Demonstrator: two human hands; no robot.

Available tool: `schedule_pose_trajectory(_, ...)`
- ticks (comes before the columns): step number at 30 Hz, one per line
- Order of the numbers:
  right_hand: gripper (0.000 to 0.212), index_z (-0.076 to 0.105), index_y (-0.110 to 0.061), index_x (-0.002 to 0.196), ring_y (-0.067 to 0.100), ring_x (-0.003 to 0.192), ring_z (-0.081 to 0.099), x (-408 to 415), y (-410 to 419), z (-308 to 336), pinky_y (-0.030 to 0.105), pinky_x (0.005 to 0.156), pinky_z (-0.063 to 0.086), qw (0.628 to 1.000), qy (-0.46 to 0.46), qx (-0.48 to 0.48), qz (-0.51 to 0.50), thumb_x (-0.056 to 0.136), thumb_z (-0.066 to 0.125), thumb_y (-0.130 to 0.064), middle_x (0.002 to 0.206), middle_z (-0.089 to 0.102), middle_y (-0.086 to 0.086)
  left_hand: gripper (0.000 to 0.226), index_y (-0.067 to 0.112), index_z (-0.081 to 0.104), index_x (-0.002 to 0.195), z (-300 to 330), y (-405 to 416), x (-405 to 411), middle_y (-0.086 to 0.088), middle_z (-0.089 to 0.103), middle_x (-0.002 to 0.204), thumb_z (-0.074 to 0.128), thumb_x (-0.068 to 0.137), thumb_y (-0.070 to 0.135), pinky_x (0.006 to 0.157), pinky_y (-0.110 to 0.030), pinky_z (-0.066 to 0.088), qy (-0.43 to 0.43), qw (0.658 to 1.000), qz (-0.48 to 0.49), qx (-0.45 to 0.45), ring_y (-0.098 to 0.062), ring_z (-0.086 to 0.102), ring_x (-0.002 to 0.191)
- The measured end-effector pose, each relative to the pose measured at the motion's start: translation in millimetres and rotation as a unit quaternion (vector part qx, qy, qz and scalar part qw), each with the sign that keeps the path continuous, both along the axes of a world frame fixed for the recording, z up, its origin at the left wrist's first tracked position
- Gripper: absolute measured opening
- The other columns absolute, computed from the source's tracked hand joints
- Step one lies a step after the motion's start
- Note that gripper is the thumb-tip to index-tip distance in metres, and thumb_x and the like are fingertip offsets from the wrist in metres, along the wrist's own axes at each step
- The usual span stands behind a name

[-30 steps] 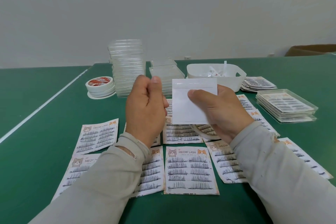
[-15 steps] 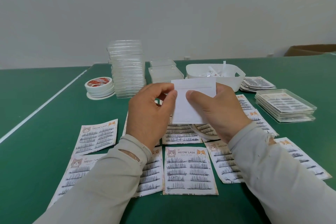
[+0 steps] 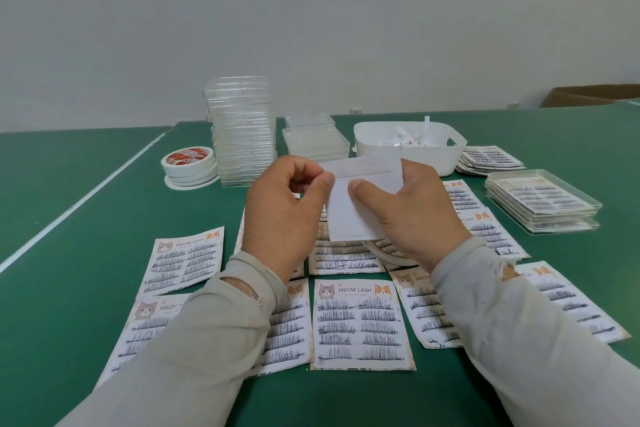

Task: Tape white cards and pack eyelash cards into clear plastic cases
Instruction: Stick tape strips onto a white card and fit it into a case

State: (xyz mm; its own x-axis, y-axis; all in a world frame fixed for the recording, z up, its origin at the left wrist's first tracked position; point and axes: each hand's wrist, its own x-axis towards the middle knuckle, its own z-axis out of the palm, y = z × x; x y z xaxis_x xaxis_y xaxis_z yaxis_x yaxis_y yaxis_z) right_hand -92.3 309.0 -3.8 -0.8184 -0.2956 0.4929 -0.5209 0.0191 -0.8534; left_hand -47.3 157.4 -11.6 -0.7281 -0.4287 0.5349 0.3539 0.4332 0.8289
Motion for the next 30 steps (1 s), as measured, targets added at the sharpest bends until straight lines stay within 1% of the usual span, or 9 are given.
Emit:
schedule_pose_trajectory(1,0.024,0.073,-0.033,0.090,-0.006,0.082,0.071,-0.2,-0.2,-0.2,0.008,0.070,0.050,1.000,-0.002,-0.002,0.000,0.092,0.070,-0.009,0.086,0.075,-0.027,0.012,0.026,0.067,0.082,-0.2,0.1,0.2,0.012,0.069,0.079,0.074,0.090,0.019,0.077,-0.037,0.060,0.000,1.000,0.001,-0.003,-0.010,0.066,0.077)
schedule_pose_trajectory(4,0.019,0.075,-0.027,0.088,0.001,0.082,0.073,-1.1,-0.3,-1.1,0.014,0.070,0.054,0.999,-0.029,-0.031,0.001,0.092,0.071,-0.008,0.088,0.078,-0.016,0.015,0.028,0.066,0.081,-0.2,1.1,1.1,0.014,0.069,0.077,0.074,0.090,0.019,0.071,-0.020,0.054,0.006,1.000,0.012,-0.012,-0.003,0.065,0.073)
schedule_pose_trajectory(6,0.017,0.076,-0.023,0.086,0.005,0.081,0.075,-1.3,-0.1,-0.6,0.017,0.069,0.056,0.997,-0.054,-0.055,0.003,0.092,0.071,-0.008,0.087,0.079,-0.011,0.019,0.030,0.064,0.082,0.4,2.3,1.4,0.014,0.069,0.079,0.075,0.090,0.017,0.071,-0.015,0.053,0.013,1.000,0.013,-0.001,-0.002,0.064,0.074)
schedule_pose_trajectory(10,0.018,0.076,-0.022,0.083,0.003,0.077,0.074,-0.4,-0.4,0.3,0.015,0.064,0.054,0.996,-0.065,-0.068,0.002,0.091,0.071,-0.006,0.084,0.079,-0.011,0.021,0.032,0.065,0.085,1.6,3.6,2.4,0.014,0.070,0.083,0.075,0.089,0.015,0.073,-0.014,0.054,0.019,1.000,0.010,0.011,0.001,0.064,0.077)
schedule_pose_trajectory(14,0.017,0.076,-0.024,0.086,0.004,0.081,0.074,0.5,-0.2,0.8,0.015,0.069,0.055,0.997,-0.052,-0.055,-0.004,0.092,0.071,-0.008,0.087,0.079,-0.012,0.019,0.033,0.067,0.084,2.4,3.3,3.1,0.015,0.071,0.080,0.076,0.089,0.017,0.073,-0.013,0.054,0.015,1.000,0.014,0.017,0.001,0.065,0.076)
schedule_pose_trajectory(19,0.020,0.074,-0.029,0.086,-0.003,0.079,0.072,1.1,-0.2,1.2,0.010,0.068,0.052,0.999,-0.020,-0.025,-0.008,0.091,0.071,-0.009,0.084,0.076,-0.022,0.014,0.029,0.069,0.084,2.8,2.4,3.5,0.012,0.071,0.080,0.074,0.090,0.018,0.070,-0.015,0.054,0.017,1.000,0.016,0.008,-0.002,0.065,0.073)
schedule_pose_trajectory(25,0.024,0.072,-0.034,0.087,-0.009,0.080,0.069,0.1,-0.3,0.2,0.005,0.068,0.048,1.000,0.009,0.008,-0.012,0.092,0.071,-0.010,0.081,0.073,-0.031,0.014,0.026,0.065,0.085,1.3,1.8,1.3,0.009,0.069,0.082,0.066,0.096,0.017,0.078,-0.036,0.060,-0.009,1.000,0.011,-0.010,-0.009,0.065,0.079)
schedule_pose_trajectory(27,0.023,0.072,-0.035,0.088,-0.009,0.082,0.069,0.3,-0.6,-0.3,0.004,0.070,0.048,0.999,0.019,0.022,-0.019,0.092,0.071,-0.012,0.084,0.073,-0.032,0.016,0.028,0.061,0.086,0.3,1.2,1.3,0.010,0.066,0.085,0.063,0.098,0.017,0.076,-0.027,0.054,-0.010,0.999,0.014,-0.050,-0.004,0.061,0.080)
schedule_pose_trajectory(30,0.023,0.071,-0.038,0.090,-0.010,0.084,0.068,1.2,-1.7,-0.6,0.003,0.071,0.047,0.998,0.035,0.041,-0.029,0.092,0.070,-0.015,0.085,0.072,-0.033,0.012,0.023,0.057,0.089,-1.4,-0.1,1.1,0.008,0.060,0.090,0.057,0.101,0.019,0.072,-0.019,0.043,-0.019,0.992,0.028,-0.124,-0.007,0.056,0.086)
